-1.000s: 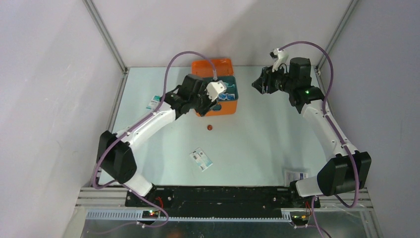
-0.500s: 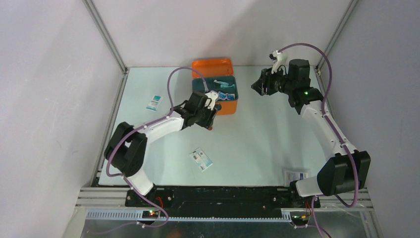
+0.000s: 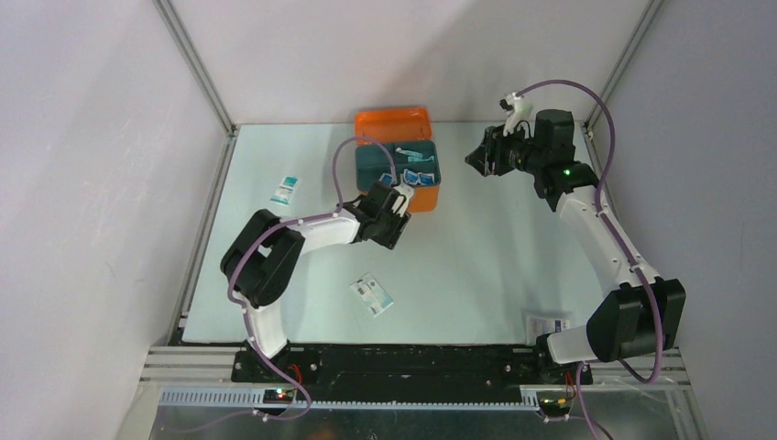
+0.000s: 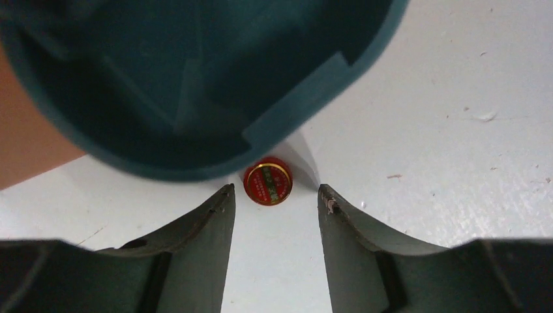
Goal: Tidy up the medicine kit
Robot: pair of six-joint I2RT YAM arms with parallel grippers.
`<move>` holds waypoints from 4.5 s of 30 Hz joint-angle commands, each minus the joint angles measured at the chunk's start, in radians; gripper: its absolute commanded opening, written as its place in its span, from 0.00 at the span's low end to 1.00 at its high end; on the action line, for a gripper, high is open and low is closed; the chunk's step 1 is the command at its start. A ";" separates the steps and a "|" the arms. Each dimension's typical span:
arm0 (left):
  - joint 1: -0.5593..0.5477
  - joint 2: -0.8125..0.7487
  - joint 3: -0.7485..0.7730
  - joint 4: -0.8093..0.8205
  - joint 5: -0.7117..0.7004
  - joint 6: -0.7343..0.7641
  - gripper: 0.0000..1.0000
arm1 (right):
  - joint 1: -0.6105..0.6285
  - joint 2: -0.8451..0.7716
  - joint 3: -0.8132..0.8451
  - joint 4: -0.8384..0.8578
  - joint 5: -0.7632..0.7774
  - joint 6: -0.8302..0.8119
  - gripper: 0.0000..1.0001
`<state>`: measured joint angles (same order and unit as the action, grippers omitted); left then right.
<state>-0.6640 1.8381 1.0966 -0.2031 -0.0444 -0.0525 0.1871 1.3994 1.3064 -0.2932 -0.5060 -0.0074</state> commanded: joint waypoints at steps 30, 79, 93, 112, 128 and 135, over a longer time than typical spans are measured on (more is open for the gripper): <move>0.002 -0.251 0.217 -0.023 0.144 0.219 0.17 | -0.024 -0.019 0.001 0.049 -0.014 0.025 0.50; 0.407 0.006 0.430 -0.021 0.294 -0.300 0.58 | 0.039 0.508 0.356 -0.065 -0.058 0.090 0.49; 0.428 0.074 0.379 0.033 0.384 -0.380 0.46 | 0.073 0.656 0.441 -0.138 -0.093 0.082 0.50; 0.383 -0.204 0.017 0.183 0.408 -0.410 0.41 | 0.059 0.316 0.062 -0.032 -0.069 0.045 0.38; 0.235 -0.108 0.053 0.192 0.387 -0.370 0.42 | 0.065 0.124 -0.062 0.031 -0.049 0.033 0.40; 0.191 -0.050 0.082 0.187 0.386 -0.330 0.41 | -0.023 0.163 -0.040 0.080 0.032 0.019 0.52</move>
<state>-0.4358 1.7435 1.1576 -0.0006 0.3363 -0.4496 0.2028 1.5581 1.2419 -0.2695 -0.5465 0.0410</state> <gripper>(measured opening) 0.419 0.480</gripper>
